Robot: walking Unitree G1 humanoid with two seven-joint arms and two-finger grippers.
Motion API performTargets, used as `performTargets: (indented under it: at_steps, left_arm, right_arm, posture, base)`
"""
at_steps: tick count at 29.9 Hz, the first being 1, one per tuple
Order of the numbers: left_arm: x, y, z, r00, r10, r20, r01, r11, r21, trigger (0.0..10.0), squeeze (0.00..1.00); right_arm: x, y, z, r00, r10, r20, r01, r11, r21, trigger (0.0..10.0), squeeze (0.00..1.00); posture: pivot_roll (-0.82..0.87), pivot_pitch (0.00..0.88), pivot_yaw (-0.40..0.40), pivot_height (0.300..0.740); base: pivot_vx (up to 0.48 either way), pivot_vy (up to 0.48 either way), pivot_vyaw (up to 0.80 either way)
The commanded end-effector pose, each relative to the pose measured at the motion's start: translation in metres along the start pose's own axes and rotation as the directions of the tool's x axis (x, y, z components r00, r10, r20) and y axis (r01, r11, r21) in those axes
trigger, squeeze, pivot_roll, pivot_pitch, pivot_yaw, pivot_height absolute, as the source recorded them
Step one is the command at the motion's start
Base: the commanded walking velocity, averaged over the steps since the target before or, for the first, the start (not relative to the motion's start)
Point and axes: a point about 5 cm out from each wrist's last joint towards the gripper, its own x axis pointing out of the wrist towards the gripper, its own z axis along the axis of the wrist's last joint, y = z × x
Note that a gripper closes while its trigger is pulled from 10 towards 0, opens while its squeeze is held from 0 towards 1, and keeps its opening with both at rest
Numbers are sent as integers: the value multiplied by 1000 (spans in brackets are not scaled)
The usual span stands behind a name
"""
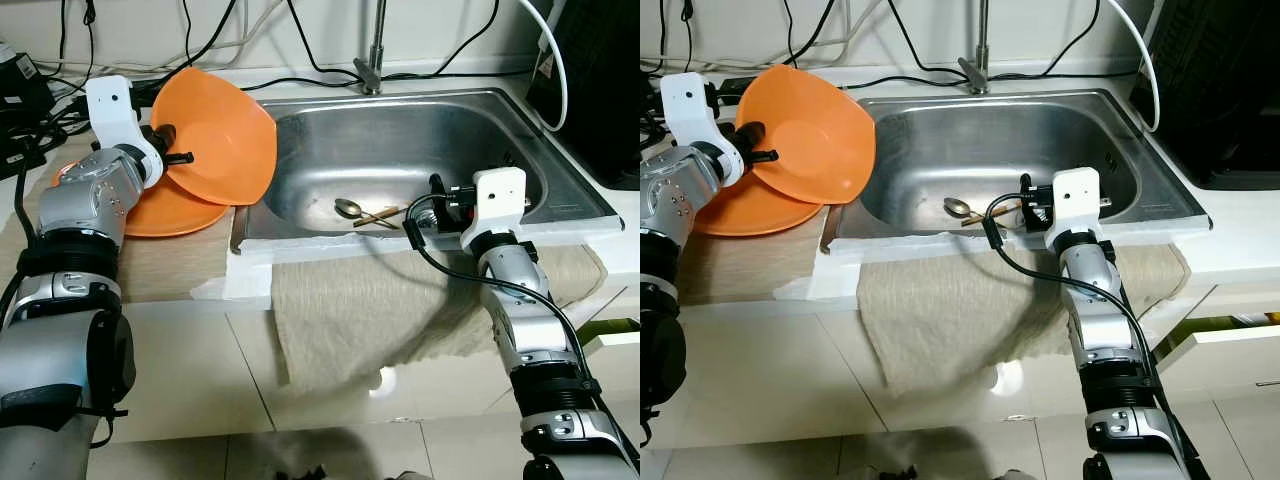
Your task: Kitchen organization
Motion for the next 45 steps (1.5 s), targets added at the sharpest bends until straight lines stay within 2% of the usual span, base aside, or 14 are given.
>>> performTargets:
  at_steps: [1,45]
  left_arm:
    - [0,4,-8,998,21,-56,-20,1000,19,0,0]
    - [0,4,-11,998,18,-57,-17,1000,19,0,0]
  right_arm:
    - [1,0,3,1000,-3,13,3,1000,6,10000,0]
    - [-1,0,2,1000,-3,13,3,1000,6,10000,0]
  posture:
    - [-84,0,47,740]
    - [-80,0,35,740]
  base:
    - [0,0,0]
    - [0,0,0]
